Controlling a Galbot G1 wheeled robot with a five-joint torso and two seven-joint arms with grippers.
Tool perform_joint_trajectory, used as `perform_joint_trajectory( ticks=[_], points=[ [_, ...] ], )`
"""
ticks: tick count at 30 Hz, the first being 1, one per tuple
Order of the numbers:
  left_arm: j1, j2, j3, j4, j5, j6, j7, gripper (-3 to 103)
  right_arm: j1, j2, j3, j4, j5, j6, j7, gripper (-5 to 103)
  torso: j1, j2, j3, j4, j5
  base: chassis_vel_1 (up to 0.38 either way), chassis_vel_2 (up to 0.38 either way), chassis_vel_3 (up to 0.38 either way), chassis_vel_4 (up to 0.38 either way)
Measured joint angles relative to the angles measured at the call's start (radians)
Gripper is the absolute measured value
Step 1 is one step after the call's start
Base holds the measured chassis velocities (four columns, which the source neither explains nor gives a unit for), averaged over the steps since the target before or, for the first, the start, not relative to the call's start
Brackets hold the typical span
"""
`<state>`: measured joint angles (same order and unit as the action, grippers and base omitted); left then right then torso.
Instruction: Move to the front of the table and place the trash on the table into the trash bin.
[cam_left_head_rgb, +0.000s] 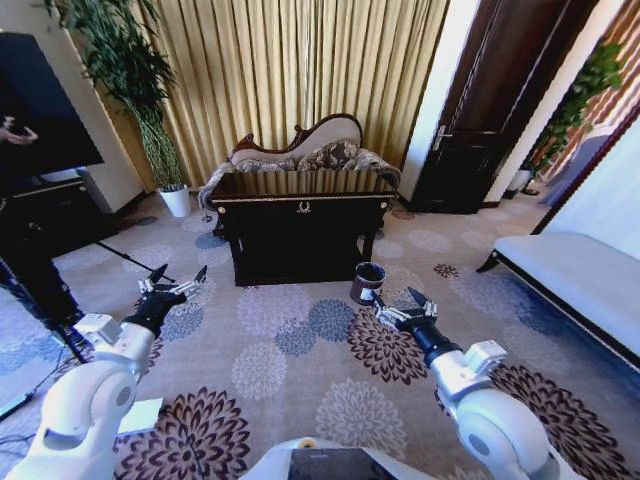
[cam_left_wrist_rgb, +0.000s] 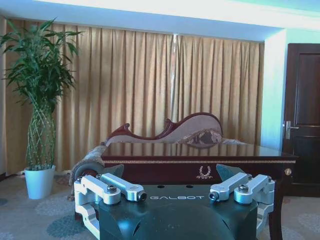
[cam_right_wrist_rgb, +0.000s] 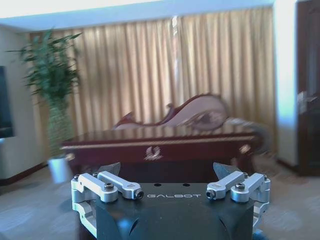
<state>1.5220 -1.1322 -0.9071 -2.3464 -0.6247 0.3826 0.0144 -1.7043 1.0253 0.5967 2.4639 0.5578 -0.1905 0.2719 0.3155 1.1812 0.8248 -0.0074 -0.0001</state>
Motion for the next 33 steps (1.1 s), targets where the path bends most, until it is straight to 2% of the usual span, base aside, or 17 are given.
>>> perform_joint_trajectory(
  ticks=[4, 7, 10, 12, 17, 33],
  points=[
    [0.011, -0.007, 0.000, -0.015, -0.003, 0.004, -0.010, 100, 0.018, 0.017, -0.002, -0.012, -0.050, 0.020, 0.046, 100, 0.000, 0.000, 0.000, 0.0001, 0.0004, 0.000, 0.000, 0.000, 0.000],
    [0.016, -0.008, 0.001, -0.021, -0.003, 0.004, -0.011, 100, 0.019, 0.023, 0.001, -0.016, -0.086, 0.025, 0.052, 100, 0.000, 0.000, 0.000, 0.0000, 0.0004, 0.000, 0.000, 0.000, 0.000],
    [0.018, -0.005, 0.001, -0.027, -0.004, 0.005, -0.011, 100, 0.017, 0.022, 0.010, -0.017, -0.110, 0.026, 0.049, 100, 0.000, 0.000, 0.000, 0.0000, 0.0000, 0.000, 0.000, 0.000, 0.000],
    [0.023, -0.001, 0.000, -0.030, -0.011, 0.007, -0.005, 100, 0.016, 0.018, 0.026, -0.020, -0.121, 0.028, 0.011, 100, 0.000, 0.000, 0.000, 0.0000, 0.0000, 0.000, 0.000, 0.000, 0.000],
    [0.023, 0.008, -0.003, -0.031, -0.016, 0.023, -0.002, 100, 0.021, 0.004, 0.038, -0.027, -0.128, 0.034, -0.017, 100, 0.000, 0.000, 0.000, 0.0000, 0.0002, 0.000, 0.000, 0.000, 0.000],
    [0.015, 0.018, -0.004, -0.026, -0.014, 0.032, 0.003, 100, 0.024, -0.002, 0.039, -0.033, -0.120, -0.003, -0.016, 100, 0.000, 0.000, 0.000, 0.0000, 0.0001, 0.000, 0.000, 0.000, 0.000]
  ],
)
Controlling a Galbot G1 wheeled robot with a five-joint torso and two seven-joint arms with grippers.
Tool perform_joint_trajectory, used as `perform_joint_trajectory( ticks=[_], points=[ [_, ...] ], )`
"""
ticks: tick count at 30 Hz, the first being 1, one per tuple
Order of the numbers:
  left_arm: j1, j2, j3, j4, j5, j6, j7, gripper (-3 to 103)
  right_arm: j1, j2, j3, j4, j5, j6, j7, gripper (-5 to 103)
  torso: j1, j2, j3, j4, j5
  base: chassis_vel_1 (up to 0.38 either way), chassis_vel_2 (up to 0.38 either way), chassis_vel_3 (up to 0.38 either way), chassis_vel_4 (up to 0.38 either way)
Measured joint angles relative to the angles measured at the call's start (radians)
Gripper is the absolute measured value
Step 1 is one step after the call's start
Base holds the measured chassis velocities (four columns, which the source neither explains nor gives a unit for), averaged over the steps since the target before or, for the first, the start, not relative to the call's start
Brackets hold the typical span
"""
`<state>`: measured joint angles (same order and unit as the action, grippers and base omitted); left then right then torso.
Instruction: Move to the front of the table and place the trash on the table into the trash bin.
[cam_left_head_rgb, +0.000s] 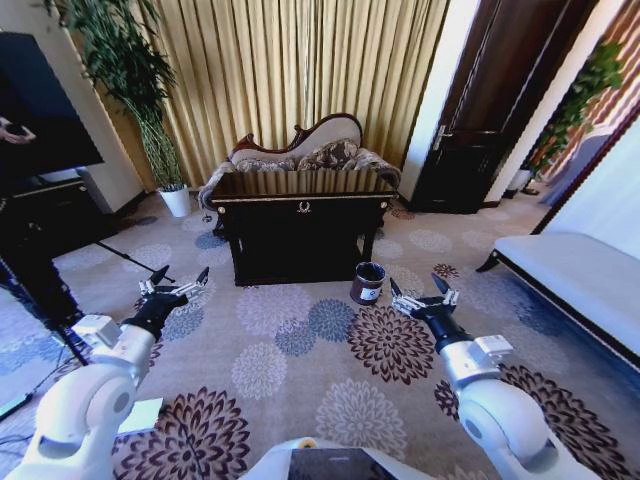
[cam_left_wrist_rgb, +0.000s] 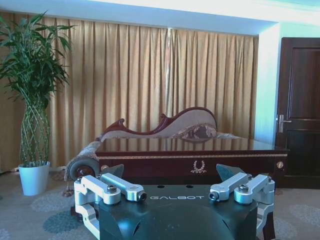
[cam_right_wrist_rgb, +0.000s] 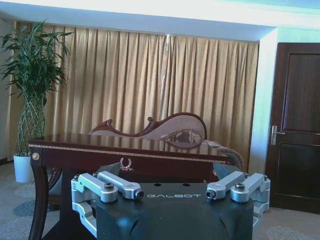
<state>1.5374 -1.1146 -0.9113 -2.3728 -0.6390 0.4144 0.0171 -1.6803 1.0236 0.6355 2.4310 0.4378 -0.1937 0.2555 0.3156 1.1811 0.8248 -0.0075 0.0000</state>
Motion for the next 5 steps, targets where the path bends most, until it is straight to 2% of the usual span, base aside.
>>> perform_joint_trajectory(
  ticks=[5],
  points=[
    [0.000, 0.000, 0.003, 0.001, 0.001, 0.000, 0.001, 100, -0.001, 0.002, -0.001, 0.000, 0.004, 0.000, 0.001, 100, 0.000, 0.000, 0.000, 0.0000, 0.0000, 0.000, 0.000, 0.000, 0.000]
  ],
)
